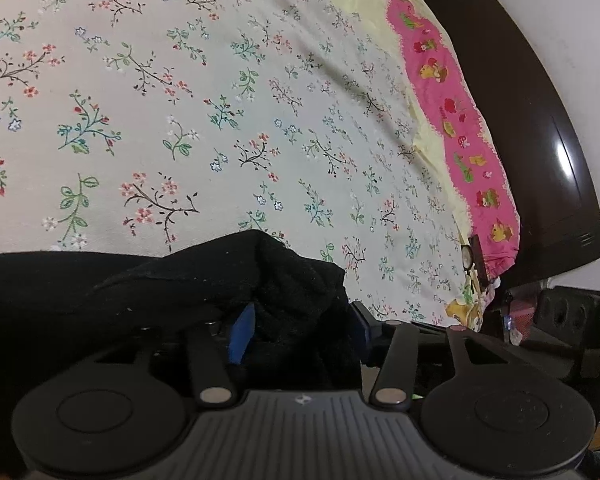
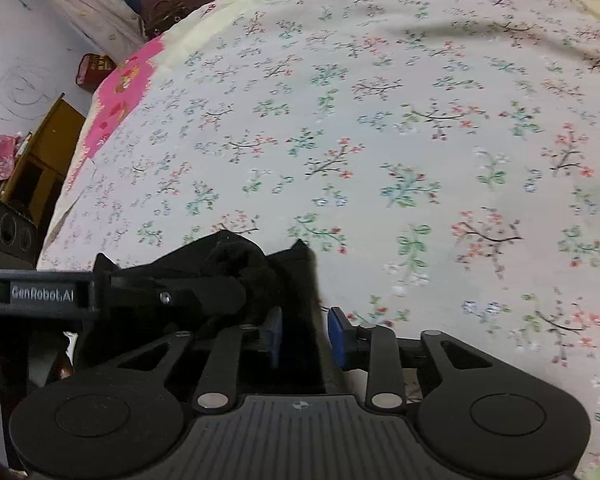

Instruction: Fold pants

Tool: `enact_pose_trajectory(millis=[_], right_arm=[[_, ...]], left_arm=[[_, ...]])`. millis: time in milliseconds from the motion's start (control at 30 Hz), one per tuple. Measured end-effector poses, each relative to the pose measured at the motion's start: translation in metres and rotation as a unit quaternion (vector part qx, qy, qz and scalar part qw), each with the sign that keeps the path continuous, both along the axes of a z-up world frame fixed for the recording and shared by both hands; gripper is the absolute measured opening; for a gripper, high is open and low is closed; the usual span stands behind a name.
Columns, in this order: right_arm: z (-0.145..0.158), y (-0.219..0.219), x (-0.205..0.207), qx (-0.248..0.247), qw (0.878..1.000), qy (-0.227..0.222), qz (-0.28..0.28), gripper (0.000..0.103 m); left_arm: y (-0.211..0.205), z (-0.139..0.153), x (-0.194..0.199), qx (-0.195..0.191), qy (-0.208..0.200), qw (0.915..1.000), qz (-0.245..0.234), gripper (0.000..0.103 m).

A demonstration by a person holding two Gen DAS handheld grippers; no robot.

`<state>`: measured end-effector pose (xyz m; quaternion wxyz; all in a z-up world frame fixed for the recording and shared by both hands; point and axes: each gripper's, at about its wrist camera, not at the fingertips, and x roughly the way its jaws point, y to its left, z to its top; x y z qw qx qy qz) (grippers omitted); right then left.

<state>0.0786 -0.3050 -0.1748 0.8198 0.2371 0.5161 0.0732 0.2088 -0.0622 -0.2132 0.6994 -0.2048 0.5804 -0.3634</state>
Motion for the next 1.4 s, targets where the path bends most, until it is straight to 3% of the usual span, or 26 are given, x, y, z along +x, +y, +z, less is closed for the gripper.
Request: enact_pose_trajectory(millis=[200,400,500,600,700,767,833,867,900,1133,1300,1400], right_arm=[[0.008,-0.004,-0.013,-0.018,1.0,0.003,0.001,0.02],[0.037,0.015,-0.034,0.004,0.999,-0.02,0.046,0.026],[0.04,0.034,-0.039,0.033,0.996,-0.017,0.075,0.027],[0.035,0.051,-0.037,0.04,0.995,-0.012,0.091,0.031],[0.022,0.067,-0.03,0.051,0.993,0.004,0.108,0.031],[0.014,0.079,-0.026,0.017,0.992,0.006,0.124,0.03],[0.007,0.087,-0.023,-0.017,0.99,0.005,0.142,0.018],[0.004,0.087,-0.022,-0.024,0.989,0.01,0.144,0.004],[0.001,0.086,-0.021,-0.03,0.989,0.014,0.145,0.0],[-0.001,0.048,-0.024,-0.071,0.988,0.048,0.124,0.0],[-0.007,0.045,-0.015,-0.068,0.989,0.056,0.115,0.0],[0.003,0.053,-0.012,-0.076,0.988,0.056,0.124,0.0]], left_arm=[[-0.011,0.0,-0.001,-0.002,0.001,1.0,0.006,0.075],[-0.011,0.01,0.0,-0.011,-0.007,0.9999,0.004,0.077],[-0.006,0.02,0.006,-0.035,-0.012,0.9992,0.012,0.077],[-0.005,0.033,0.009,-0.032,-0.034,0.9989,0.007,0.077],[0.0,0.042,0.008,-0.02,-0.053,0.9984,0.0,0.077],[0.008,0.044,0.004,-0.009,-0.062,0.998,-0.005,0.077],[0.018,0.045,-0.001,0.002,-0.066,0.9978,-0.008,0.077],[0.024,0.044,-0.003,0.009,-0.067,0.9977,-0.009,0.077],[0.029,0.044,-0.005,0.016,-0.066,0.9977,-0.008,0.077],[0.078,0.041,-0.03,0.08,-0.059,0.995,-0.009,0.077],[0.094,0.038,-0.052,0.132,-0.085,0.9873,-0.023,0.077],[0.09,0.043,-0.061,0.153,-0.122,0.9799,-0.035,0.078]])
